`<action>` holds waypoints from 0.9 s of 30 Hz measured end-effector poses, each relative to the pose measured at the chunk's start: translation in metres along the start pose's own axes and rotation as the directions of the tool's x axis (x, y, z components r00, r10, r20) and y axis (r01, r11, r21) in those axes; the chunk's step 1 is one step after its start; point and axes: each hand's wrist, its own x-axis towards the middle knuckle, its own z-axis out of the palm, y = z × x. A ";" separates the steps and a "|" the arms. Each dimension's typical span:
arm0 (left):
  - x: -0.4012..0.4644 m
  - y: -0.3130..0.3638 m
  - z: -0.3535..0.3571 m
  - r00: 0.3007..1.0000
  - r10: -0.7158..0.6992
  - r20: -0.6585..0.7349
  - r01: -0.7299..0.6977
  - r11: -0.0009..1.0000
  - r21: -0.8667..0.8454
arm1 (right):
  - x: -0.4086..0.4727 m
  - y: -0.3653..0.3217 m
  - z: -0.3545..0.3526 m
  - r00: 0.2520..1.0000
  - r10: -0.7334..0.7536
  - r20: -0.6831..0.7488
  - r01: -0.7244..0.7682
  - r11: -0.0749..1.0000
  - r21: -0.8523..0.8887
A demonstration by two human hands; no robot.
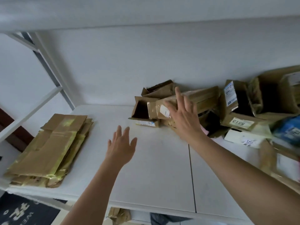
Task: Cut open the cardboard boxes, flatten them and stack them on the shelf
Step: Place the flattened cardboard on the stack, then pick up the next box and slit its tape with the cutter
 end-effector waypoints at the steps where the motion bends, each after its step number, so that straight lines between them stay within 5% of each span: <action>1: -0.003 0.007 -0.001 1.000 0.000 0.001 0.000 1.000 -0.015 | -0.002 0.007 -0.002 1.000 0.003 0.004 -0.003 0.999 0.042; 6: -0.018 0.039 -0.014 0.990 -0.009 -0.139 -0.032 0.955 -0.294 | -0.029 0.041 -0.020 0.960 -0.177 -0.219 0.203 0.974 0.102; 11: -0.036 0.077 -0.029 0.983 -0.108 -0.148 -0.003 0.801 -0.599 | -0.078 0.058 -0.042 0.803 -0.356 -0.478 0.438 0.896 0.069; 16: -0.067 0.104 -0.025 0.988 -0.152 0.037 0.122 0.606 -0.786 | -0.132 0.088 -0.047 0.661 -0.675 -0.329 0.683 0.722 -0.109; 20: -0.095 0.128 0.003 0.955 -0.149 0.258 0.298 0.470 -0.831 | -0.170 0.109 -0.036 0.546 -0.777 -0.315 0.783 0.606 -0.139; 22: -0.107 0.138 0.025 0.930 -0.159 0.333 0.368 0.469 -0.803 | -0.191 0.115 -0.026 0.606 -0.732 -0.312 0.761 0.647 -0.039; 25: -0.118 0.141 0.059 0.891 -0.203 0.406 0.453 0.445 -0.772 | -0.214 0.120 -0.012 0.869 -0.461 -0.179 0.489 0.750 0.445; 27: -0.122 0.139 0.074 0.863 -0.235 0.447 0.505 0.358 -0.786 | -0.226 0.124 -0.006 0.961 -0.261 0.095 0.068 0.552 0.831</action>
